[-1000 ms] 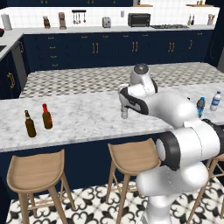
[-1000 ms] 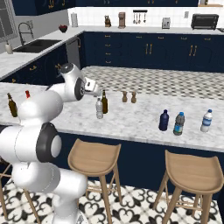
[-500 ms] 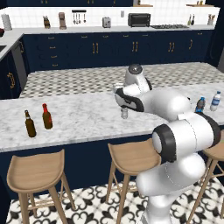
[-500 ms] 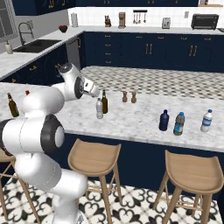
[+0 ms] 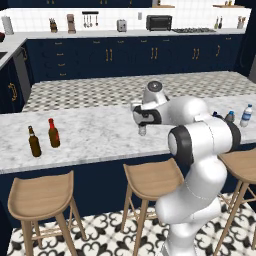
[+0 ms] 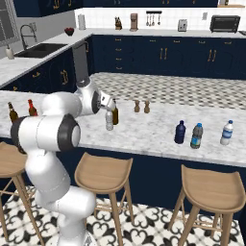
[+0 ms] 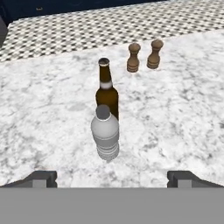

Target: Move the plastic bottles in the middle to the plastics group, and the glass bottles in the middle to the glass group.

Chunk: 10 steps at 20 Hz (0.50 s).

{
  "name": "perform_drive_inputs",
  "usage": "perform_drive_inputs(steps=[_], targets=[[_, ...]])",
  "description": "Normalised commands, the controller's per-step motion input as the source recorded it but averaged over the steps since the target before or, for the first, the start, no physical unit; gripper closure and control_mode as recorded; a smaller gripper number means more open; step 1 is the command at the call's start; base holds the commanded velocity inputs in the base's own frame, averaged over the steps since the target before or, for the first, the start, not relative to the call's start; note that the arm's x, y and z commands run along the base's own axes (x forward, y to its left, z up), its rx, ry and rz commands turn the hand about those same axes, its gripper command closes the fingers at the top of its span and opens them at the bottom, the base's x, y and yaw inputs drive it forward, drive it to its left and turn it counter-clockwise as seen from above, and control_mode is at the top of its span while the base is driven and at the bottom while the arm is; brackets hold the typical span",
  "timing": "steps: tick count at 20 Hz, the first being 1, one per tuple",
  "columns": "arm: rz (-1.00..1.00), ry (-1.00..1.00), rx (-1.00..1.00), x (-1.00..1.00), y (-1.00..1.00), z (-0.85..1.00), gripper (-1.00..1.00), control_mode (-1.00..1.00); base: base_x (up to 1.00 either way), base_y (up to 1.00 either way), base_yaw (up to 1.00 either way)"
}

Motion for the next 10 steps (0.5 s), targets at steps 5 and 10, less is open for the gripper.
perform_drive_inputs(steps=[5, 10], targets=[[0.13, 0.02, 0.01, 0.04, -0.01, -0.17, -1.0, -1.0, 0.0, 0.0, 0.0], [0.03, 0.0, 0.0, 0.33, -0.04, -0.05, -1.0, -1.0, 0.0, 0.0, 0.0]])
